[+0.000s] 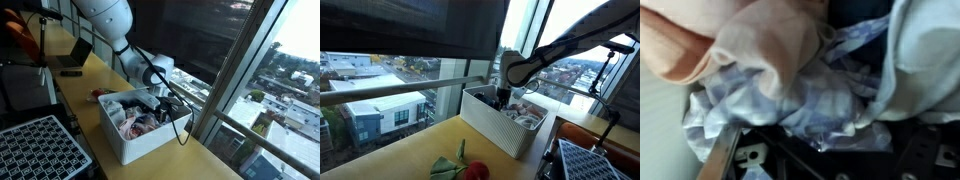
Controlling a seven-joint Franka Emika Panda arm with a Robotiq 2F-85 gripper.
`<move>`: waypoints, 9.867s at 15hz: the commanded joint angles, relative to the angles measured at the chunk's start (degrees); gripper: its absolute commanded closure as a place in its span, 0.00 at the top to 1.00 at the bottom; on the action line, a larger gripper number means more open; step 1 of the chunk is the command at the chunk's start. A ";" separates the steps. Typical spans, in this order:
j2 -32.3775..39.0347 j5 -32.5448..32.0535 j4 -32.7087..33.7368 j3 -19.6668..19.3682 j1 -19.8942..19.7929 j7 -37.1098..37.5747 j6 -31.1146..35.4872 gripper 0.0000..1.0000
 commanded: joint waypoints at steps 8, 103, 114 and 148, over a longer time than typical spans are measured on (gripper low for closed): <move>-4.36 4.12 -5.49 -0.46 -2.33 -1.36 -5.84 0.37; -19.02 -1.64 -26.59 -3.08 3.06 7.13 6.71 0.21; -40.58 -2.59 -24.85 -1.32 3.42 8.11 -5.85 0.05; -24.18 -11.45 27.41 18.99 19.84 14.94 -35.43 0.05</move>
